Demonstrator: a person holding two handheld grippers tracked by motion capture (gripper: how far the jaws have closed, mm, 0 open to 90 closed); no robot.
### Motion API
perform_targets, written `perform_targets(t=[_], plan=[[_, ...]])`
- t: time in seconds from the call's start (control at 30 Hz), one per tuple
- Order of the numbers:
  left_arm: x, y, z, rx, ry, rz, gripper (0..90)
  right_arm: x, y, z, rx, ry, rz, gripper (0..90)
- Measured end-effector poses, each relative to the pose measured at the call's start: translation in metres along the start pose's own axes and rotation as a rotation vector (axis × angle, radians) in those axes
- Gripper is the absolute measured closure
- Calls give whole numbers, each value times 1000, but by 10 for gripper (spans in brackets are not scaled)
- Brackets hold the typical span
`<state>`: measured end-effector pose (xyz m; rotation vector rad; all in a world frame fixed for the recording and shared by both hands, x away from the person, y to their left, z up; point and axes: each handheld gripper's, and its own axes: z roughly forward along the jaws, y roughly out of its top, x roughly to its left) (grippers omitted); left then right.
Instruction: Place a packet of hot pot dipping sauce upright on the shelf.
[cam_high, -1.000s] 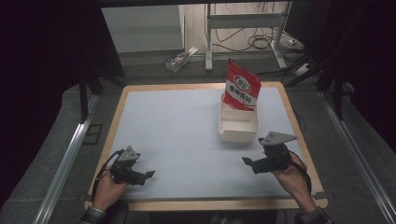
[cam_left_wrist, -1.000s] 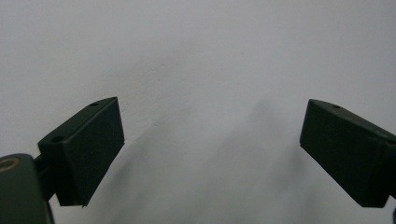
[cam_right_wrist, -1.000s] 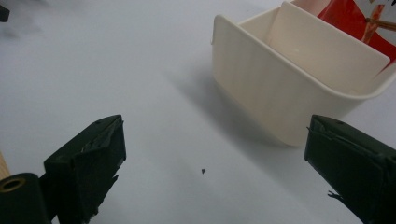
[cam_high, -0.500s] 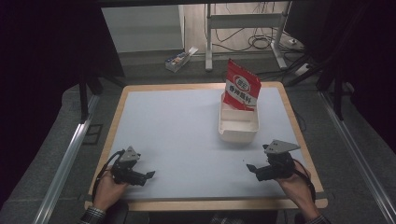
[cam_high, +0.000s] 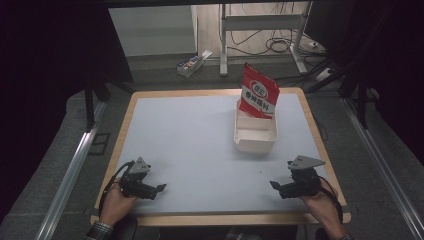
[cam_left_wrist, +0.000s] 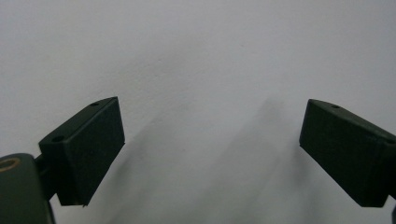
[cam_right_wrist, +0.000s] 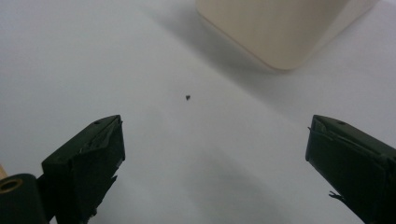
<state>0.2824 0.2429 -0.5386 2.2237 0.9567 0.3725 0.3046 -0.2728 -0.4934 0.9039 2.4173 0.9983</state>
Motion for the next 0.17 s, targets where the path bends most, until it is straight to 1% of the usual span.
perform_targets(t=[0.07, 0.17], plan=[[0, 0, 0, 1, 0, 1, 64, -1, -1, 1, 7, 5, 8, 45], [0, 1, 0, 0, 2, 0, 64, -1, -1, 1, 4, 15, 14, 33]])
